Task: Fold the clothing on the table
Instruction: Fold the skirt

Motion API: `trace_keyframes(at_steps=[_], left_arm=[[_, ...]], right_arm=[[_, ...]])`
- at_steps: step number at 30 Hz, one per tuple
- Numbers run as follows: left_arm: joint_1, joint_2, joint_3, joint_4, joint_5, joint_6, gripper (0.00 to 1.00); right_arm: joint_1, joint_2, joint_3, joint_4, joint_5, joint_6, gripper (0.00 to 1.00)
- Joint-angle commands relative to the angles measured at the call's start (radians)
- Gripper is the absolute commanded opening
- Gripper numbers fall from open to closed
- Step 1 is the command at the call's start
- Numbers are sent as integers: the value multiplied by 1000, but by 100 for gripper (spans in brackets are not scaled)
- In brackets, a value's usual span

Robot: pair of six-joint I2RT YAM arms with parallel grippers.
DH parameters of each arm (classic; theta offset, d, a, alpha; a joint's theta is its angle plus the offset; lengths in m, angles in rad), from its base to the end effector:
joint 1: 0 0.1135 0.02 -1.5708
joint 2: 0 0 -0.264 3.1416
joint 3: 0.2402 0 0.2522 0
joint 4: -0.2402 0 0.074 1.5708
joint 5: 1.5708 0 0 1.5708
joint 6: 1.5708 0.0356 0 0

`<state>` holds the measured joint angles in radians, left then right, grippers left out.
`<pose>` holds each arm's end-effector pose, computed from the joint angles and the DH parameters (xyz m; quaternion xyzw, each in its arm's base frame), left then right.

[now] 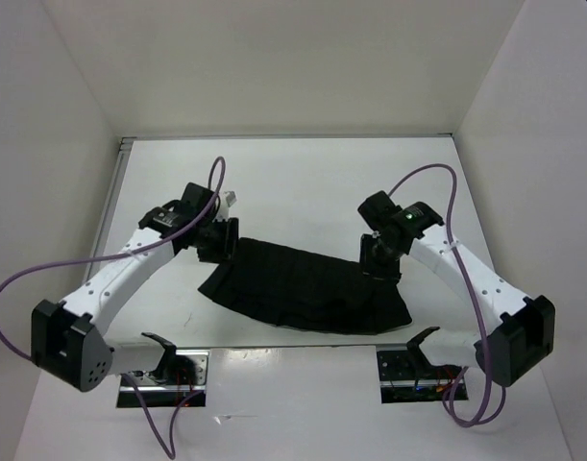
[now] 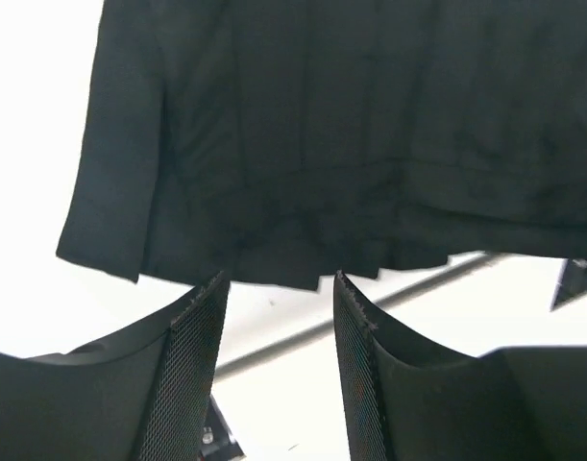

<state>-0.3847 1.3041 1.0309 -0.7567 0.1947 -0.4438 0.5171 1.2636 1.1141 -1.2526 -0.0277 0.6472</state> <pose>0.2371 -0.1034 0.2665 -0.0024 0.9594 -0.1928 0.2057 0.1818 0.1045 0.2800 0.0636 0.9943 0.0578 0.0628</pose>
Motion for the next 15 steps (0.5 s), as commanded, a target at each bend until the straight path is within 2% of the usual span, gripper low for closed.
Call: trace_keyframes(at_steps=[1, 2, 3, 5, 6, 8, 11, 15], left_arm=[[-5, -80, 81, -115, -3, 28, 56], [-5, -91, 112, -106, -14, 19, 55], [-5, -91, 123, -92, -14, 10, 52], [-5, -40, 133, -11, 0, 10, 35], [-5, -10, 133, 22, 20, 10, 22], [-28, 101, 142, 121, 35, -4, 0], [-46, 243, 155, 210, -27, -33, 0], [-56, 409, 155, 275, -52, -58, 0]], right_arm=[[18, -38, 62, -50, 1, 71, 48], [18, -38, 90, -50, 44, 94, 47], [18, -27, 143, -39, 64, 94, 40], [18, 29, 179, -13, 89, 94, 32], [18, 52, 179, 33, 89, 85, 23], [18, 118, 144, 96, 57, 85, 17], [18, 170, 84, 220, 45, 85, 11], [27, 298, 12, 315, 34, 104, 8]])
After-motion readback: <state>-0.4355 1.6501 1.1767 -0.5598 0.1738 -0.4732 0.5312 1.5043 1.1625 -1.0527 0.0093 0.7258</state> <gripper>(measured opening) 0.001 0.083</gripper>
